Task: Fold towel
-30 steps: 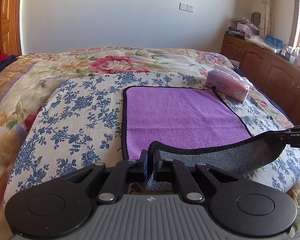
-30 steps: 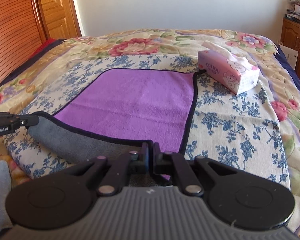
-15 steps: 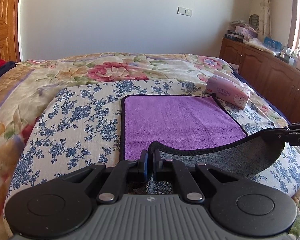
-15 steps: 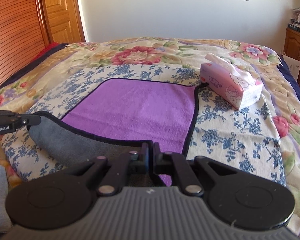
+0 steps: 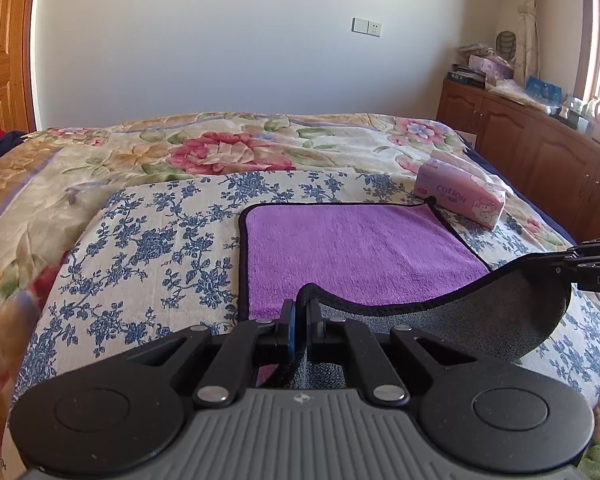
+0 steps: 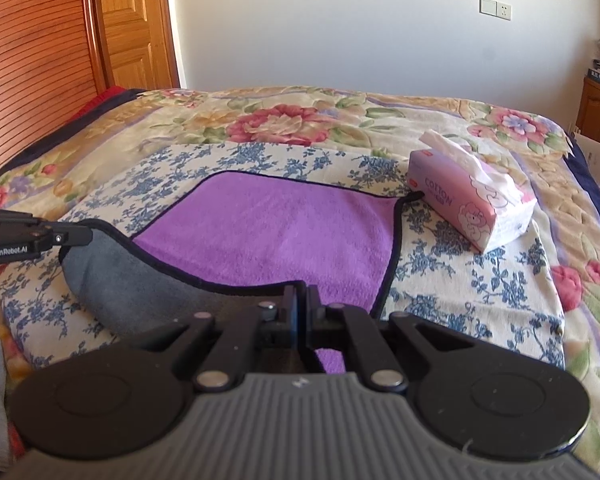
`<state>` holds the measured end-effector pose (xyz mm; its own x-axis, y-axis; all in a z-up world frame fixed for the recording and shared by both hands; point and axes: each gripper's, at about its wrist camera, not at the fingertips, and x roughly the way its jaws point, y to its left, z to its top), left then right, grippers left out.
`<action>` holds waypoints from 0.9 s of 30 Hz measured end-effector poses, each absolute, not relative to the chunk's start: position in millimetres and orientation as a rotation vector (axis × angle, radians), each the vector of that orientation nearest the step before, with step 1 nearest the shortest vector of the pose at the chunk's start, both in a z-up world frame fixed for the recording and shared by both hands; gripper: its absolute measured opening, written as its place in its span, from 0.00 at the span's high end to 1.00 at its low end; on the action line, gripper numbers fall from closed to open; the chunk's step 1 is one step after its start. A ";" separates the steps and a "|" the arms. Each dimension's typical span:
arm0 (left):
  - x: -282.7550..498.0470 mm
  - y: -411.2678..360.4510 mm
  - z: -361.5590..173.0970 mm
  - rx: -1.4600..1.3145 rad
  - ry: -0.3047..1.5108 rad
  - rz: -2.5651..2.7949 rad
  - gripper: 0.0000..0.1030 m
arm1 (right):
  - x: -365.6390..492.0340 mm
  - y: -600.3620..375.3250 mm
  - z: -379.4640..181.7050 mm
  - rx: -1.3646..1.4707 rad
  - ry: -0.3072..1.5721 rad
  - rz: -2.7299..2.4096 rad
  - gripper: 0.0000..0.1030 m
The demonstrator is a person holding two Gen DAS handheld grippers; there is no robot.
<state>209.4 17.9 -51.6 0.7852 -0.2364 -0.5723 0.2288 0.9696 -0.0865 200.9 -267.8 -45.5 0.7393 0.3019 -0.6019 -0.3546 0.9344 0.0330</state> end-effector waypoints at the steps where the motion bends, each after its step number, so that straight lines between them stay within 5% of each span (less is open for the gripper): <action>1: 210.9 18.2 -51.3 -0.015 0.617 -0.252 0.94 | 202.4 -268.0 -46.0 -0.089 0.645 0.361 0.96; 27: 242.2 11.9 -48.3 0.004 0.598 -0.275 0.94 | 232.0 -269.4 -46.2 -0.143 0.594 0.364 0.96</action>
